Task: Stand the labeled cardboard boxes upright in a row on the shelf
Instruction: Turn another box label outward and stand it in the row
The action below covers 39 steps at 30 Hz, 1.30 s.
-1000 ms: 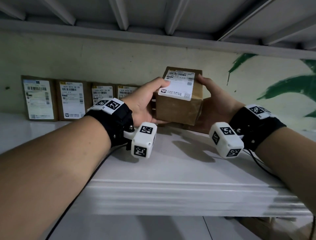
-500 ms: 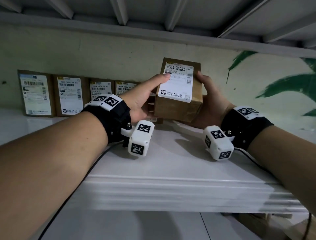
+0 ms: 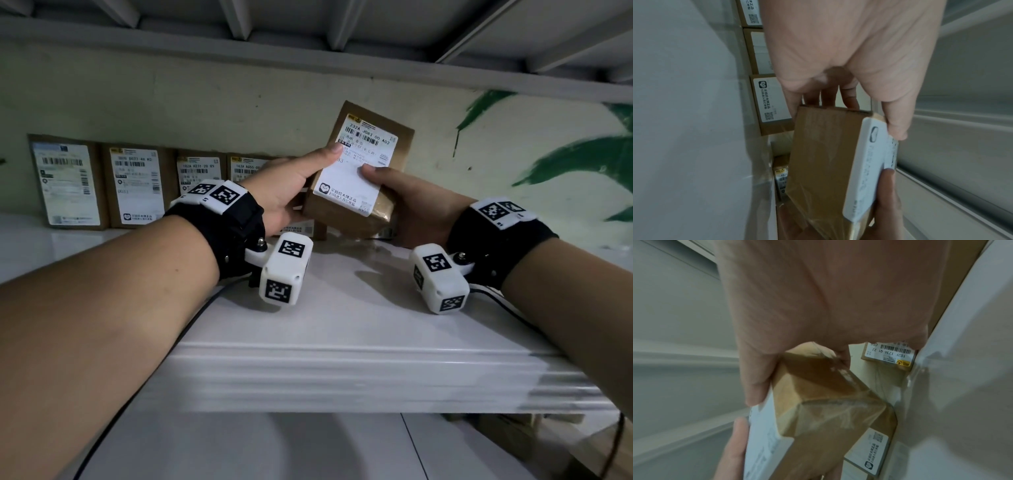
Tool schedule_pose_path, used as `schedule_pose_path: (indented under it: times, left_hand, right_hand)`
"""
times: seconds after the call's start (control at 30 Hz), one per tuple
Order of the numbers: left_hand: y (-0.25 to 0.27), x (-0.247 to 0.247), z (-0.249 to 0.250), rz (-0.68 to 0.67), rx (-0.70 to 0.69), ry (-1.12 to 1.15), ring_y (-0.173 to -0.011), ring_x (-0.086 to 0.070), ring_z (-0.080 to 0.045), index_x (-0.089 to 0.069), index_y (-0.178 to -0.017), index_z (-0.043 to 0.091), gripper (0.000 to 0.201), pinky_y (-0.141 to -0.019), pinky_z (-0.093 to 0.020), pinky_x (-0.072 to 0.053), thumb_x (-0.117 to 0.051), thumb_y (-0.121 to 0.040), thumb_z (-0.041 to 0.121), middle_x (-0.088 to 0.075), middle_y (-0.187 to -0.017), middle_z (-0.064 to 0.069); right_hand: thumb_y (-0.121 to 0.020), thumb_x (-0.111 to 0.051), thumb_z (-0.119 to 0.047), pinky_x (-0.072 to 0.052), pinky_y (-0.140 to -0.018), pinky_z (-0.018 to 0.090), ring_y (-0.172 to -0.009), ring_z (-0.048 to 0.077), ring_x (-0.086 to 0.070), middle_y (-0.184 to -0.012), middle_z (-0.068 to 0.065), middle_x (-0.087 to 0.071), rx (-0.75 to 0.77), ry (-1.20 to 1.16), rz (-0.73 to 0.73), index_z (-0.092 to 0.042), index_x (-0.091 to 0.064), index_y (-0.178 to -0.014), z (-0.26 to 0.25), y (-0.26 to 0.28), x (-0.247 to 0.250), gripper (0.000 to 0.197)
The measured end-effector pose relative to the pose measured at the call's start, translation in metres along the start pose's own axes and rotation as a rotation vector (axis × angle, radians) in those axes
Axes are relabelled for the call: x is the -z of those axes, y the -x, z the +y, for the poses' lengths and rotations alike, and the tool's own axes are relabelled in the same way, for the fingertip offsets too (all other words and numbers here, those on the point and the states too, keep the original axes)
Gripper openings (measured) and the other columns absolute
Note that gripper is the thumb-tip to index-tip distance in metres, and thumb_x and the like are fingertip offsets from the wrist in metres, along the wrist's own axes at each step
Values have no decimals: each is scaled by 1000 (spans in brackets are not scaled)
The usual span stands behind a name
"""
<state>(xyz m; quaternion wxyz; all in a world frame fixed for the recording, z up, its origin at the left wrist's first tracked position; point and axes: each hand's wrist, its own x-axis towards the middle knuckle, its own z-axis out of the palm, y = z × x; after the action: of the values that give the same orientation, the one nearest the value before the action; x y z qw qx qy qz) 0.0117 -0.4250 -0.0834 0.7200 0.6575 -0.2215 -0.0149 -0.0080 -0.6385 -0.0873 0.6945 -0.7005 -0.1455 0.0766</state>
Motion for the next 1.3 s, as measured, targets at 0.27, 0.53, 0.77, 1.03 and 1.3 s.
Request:
schedule_pose_path:
  times: [0.27,0.53,0.77,1.03,1.3]
  left_hand:
    - [-7,3,-6,64,76,-95,-127,-62,-22,-71,-119,22,26,-117,-52,-42,-69,-99,39,-71,-131,-3]
    - [-14,9,-11,115,152,-125,-145,-46,-23,-63,-134,22,45,-121,-55,-37,-67,-97,46,-48,-160,-3]
    - [-13,10,-13,83,136,-142,-149,-43,-23,-53,-152,27,61,-122,-57,-36,-73,-96,39,-39,-167,-4]
    - [-14,14,-14,137,176,-145,-147,-44,-22,-61,-143,21,49,-122,-57,-34,-68,-97,40,-52,-155,-2]
    - [-22,21,-19,195,198,-125,-142,-49,-24,-62,-140,15,43,-121,-59,-36,-64,-100,31,-59,-146,-7]
  right_hand:
    - [-89,-74,-25,-49,-107,43,-114,24,-70,-119,8,-76,-62,93,221,-18,-66,-129,-6,-2,19,41]
    - [-85,-75,-8,-64,-70,40,-96,30,-75,-113,12,-76,-141,240,421,-11,-64,-126,1,-13,18,43]
    - [-88,-72,-8,-52,-99,54,-107,36,-68,-118,16,-70,-206,310,565,-10,-59,-126,-10,-4,21,40]
    - [-90,-68,-4,-55,-94,56,-105,37,-68,-118,15,-72,-133,209,590,-13,-60,-128,-16,-4,28,39]
    - [-99,-59,-8,-62,-60,34,-94,24,-71,-110,6,-75,-153,196,392,-19,-61,-127,-11,-11,26,30]
